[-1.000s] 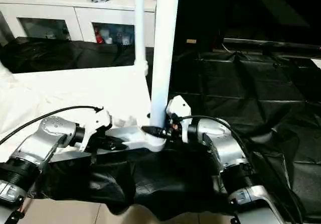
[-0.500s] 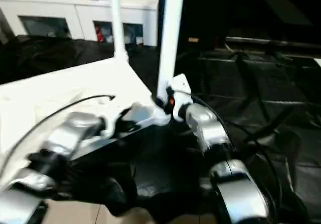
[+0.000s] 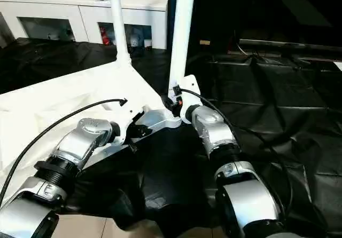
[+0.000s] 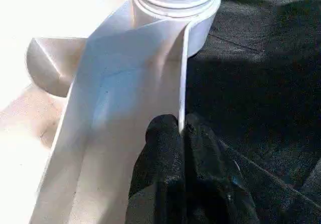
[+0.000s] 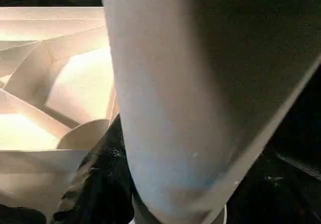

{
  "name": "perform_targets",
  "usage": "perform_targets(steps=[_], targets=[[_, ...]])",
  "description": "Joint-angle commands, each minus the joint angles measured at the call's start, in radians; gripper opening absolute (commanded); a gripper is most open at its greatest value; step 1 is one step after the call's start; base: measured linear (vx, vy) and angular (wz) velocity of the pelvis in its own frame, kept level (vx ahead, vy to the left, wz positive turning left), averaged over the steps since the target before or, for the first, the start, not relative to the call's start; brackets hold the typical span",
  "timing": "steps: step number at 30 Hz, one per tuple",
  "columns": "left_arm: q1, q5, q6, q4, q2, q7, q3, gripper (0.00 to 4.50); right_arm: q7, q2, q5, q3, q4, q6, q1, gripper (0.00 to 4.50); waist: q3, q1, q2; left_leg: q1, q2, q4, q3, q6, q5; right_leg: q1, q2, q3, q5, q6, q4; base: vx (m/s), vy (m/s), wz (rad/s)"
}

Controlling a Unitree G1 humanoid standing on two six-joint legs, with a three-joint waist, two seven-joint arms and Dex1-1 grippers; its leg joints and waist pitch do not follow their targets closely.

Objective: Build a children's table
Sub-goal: Rotate leg to tighten

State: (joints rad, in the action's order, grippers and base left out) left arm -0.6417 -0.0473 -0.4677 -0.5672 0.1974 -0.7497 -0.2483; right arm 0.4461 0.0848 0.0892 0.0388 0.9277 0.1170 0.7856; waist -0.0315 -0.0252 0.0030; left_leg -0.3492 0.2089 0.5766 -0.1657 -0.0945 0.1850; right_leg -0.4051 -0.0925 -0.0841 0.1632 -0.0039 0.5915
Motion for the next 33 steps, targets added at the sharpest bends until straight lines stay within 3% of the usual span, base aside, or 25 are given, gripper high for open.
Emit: perform_targets(steps=[1, 6, 13, 18, 20, 23, 26, 30, 33], targets=[[-0.061, 0.013, 0.025, 0.039, -0.025, 0.04, 0.025, 0.0, 0.064, -0.079, 0.006, 0.036, 0.112, 0.061, -0.061, 2.44, 0.042, 0.0, 0.01, -0.002, 0.009, -0.076, 0.002, 0.009, 0.388, 0.037, -0.042, 0.034, 0.444, -0.16, -0.094, 0.0, 0.0, 0.0], [-0.056, 0.016, 0.035, 0.047, -0.02, 0.029, 0.022, 0.0, 0.105, -0.078, 0.02, 0.028, 0.098, 0.045, -0.055, 3.04, 0.043, 0.002, 0.008, -0.006, 0.01, -0.077, 0.002, 0.012, 0.381, 0.039, -0.042, 0.034, 0.42, -0.171, -0.092, 0.0, 0.0, 0.0], [-0.043, 0.02, 0.05, 0.064, -0.004, 0.001, 0.017, 0.0, 0.163, -0.066, 0.024, 0.023, 0.061, 0.029, -0.046, 3.53, 0.043, 0.005, 0.01, -0.007, 0.011, -0.078, 0.001, 0.019, 0.373, 0.04, -0.043, 0.035, 0.407, -0.179, -0.09, 0.0, 0.0, 0.0], [-0.031, 0.024, 0.074, 0.074, 0.015, -0.042, 0.006, 0.0, 0.218, -0.045, 0.004, 0.04, 0.027, -0.008, -0.047, 4.06, 0.043, 0.011, 0.015, -0.011, 0.011, -0.076, 0.0, 0.027, 0.352, 0.043, -0.044, 0.036, 0.37, -0.201, -0.087, 0.0, 0.0, 0.0], [-0.025, 0.027, 0.08, 0.08, 0.022, -0.059, 0.002, 0.0, 0.247, -0.033, 0.002, 0.051, 0.006, -0.005, -0.052, 4.06, 0.044, 0.011, 0.016, -0.012, 0.012, -0.076, -0.001, 0.031, 0.338, 0.045, -0.043, 0.037, 0.355, -0.206, -0.086, 0.0, 0.0, 0.0], [-0.009, 0.036, 0.09, 0.099, 0.039, -0.099, -0.005, 0.0, 0.307, 0.005, -0.003, 0.066, -0.038, 0.021, -0.065, 4.06, 0.05, 0.008, 0.019, -0.017, 0.013, -0.07, -0.004, 0.054, 0.253, 0.053, -0.043, 0.038, 0.238, -0.241, -0.072, 0.0, 0.0, 0.0], [-0.002, 0.04, 0.095, 0.108, 0.048, -0.115, -0.008, 0.0, 0.316, 0.021, -0.011, 0.068, -0.044, 0.022, -0.069, 4.06, 0.055, 0.007, 0.023, -0.019, 0.013, -0.062, -0.007, 0.074, 0.184, 0.053, -0.041, 0.037, 0.134, -0.277, -0.06, 0.0, 0.0, 0.0], [0.009, 0.042, 0.097, 0.121, 0.064, -0.145, -0.013, 0.0, 0.34, 0.054, -0.025, 0.06, -0.045, 0.018, -0.078, 4.06, 0.051, 0.001, 0.028, -0.017, 0.014, -0.063, -0.008, 0.072, 0.201, 0.055, -0.042, 0.037, 0.152, -0.284, -0.062, 0.0, 0.0, 0.0], [0.014, 0.046, 0.102, 0.131, 0.078, -0.178, -0.019, 0.0, 0.378, 0.084, -0.024, 0.067, -0.064, 0.028, -0.087, 4.06, 0.051, -0.008, 0.026, -0.014, 0.014, -0.063, -0.009, 0.067, 0.202, 0.055, -0.042, 0.038, 0.161, -0.28, -0.063, 0.0, 0.0, 0.0]])
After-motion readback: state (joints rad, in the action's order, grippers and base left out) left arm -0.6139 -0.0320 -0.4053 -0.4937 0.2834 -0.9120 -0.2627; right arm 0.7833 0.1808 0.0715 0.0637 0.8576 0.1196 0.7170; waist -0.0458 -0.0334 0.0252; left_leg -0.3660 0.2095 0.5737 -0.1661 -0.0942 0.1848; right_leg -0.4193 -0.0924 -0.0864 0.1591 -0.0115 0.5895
